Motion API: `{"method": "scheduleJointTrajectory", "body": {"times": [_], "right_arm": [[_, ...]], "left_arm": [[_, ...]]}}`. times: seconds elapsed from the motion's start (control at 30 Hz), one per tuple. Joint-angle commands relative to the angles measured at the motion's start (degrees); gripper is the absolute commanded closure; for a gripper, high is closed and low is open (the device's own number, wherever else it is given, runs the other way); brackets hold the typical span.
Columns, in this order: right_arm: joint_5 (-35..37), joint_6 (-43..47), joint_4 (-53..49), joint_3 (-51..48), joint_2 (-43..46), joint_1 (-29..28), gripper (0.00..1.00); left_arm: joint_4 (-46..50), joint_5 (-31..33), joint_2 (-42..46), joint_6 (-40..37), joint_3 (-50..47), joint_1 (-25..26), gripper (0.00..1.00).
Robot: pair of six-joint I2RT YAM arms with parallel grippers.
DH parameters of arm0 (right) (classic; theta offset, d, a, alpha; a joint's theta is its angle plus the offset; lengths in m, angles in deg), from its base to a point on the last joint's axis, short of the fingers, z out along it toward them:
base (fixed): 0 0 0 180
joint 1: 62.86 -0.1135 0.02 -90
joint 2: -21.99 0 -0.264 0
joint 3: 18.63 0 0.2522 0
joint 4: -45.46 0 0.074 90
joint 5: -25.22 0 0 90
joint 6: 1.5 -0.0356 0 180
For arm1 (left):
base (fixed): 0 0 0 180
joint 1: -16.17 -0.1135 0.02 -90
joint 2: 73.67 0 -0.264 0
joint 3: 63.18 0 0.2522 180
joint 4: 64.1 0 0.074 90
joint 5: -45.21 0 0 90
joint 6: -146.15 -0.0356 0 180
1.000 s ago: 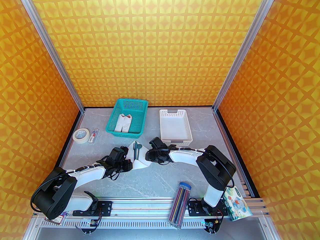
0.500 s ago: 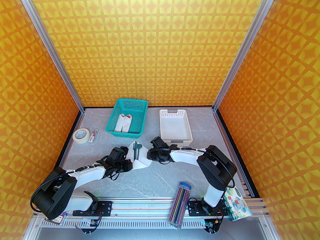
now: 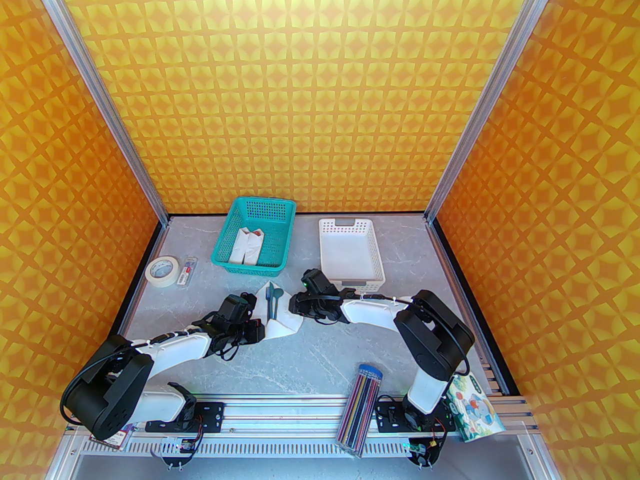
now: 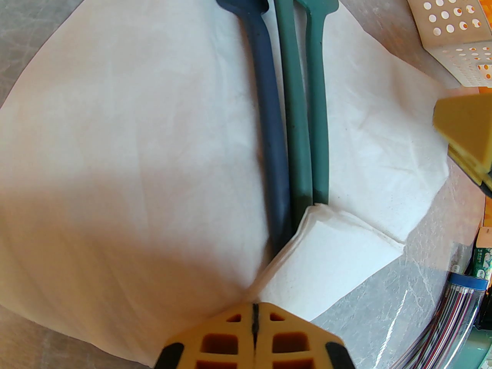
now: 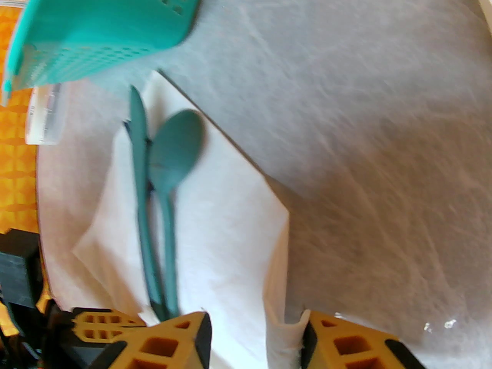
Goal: Place the utensils on the paper napkin and roll it up
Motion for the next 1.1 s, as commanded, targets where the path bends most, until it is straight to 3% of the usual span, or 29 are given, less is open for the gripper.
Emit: {"method": "scheduleJointTrajectory", "body": {"times": [0.0, 0.43, 1.07], "right_arm": [[-2.3, -1.4, 4.2, -0.9, 0.9, 0.6, 0.57], [-5.1, -4.2, 10.7, -3.0, -0.6, 1.7, 0.44], [-8.4, -7.9, 11.0, -6.7, 0.8, 1.8, 0.48]], "left_arm": [[5.3, 1.8, -0.6, -0.7, -0.3, 0.3, 1.0], [5.7, 1.9, -0.7, -0.9, -0.1, 0.3, 1.0], [5.7, 2.2, -1.0, -1.1, 0.0, 0.3, 1.0]]}}
